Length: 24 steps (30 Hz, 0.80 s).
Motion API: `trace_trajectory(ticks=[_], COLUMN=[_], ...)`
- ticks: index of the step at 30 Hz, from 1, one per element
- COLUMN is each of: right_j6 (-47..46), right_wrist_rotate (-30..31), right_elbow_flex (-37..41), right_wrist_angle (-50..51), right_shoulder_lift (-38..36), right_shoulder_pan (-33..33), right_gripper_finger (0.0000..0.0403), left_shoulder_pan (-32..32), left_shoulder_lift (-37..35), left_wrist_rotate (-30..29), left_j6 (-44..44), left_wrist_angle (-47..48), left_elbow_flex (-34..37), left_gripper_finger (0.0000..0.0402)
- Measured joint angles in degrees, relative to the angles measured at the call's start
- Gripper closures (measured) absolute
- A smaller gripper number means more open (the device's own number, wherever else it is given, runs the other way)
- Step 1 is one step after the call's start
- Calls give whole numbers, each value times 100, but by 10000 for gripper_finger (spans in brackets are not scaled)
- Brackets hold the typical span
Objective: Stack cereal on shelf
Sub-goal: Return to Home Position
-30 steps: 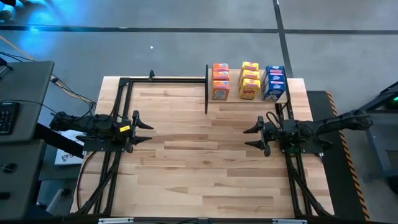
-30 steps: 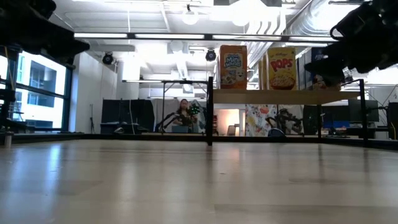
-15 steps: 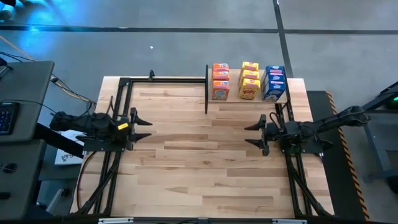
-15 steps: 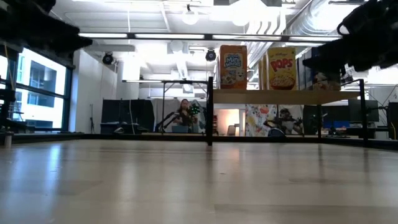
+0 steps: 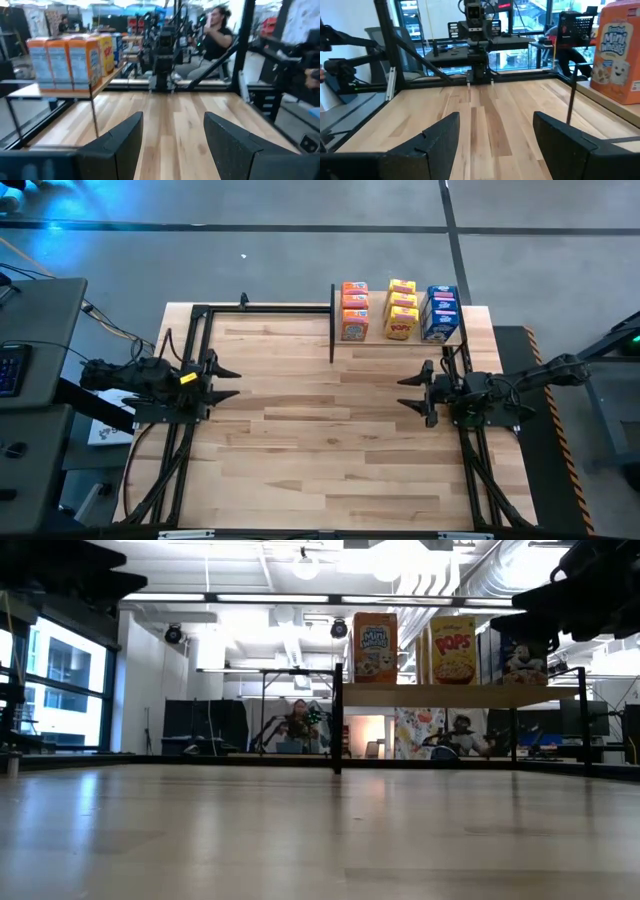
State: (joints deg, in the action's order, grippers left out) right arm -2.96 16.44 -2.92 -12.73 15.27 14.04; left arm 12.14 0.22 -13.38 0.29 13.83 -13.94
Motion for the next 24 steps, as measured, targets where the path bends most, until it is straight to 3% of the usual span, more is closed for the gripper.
trace_trajectory(ticks=[6,12,18,24], right_j6=[-3,74,166,-125], right_wrist_rotate=[-53,-56,-56,-54], right_elbow_flex=[0,0,0,2], right_wrist_angle=[5,1,57,391], right_shoulder_lift=[6,-2,-2,-2], right_shoulder_pan=[0,0,0,0], right_gripper_finger=[158,158,158,158], left_shoulder_pan=[3,2,2,2], left_shoulder_lift=[3,-4,-2,3], left_wrist_rotate=[572,581,589,861], left_j6=[86,58,-152,206], left_wrist_angle=[-1185,-1929,-1824,-1714], left_elbow_flex=[683,1220,1326,1325], left_gripper_finger=[202,202,202,202])
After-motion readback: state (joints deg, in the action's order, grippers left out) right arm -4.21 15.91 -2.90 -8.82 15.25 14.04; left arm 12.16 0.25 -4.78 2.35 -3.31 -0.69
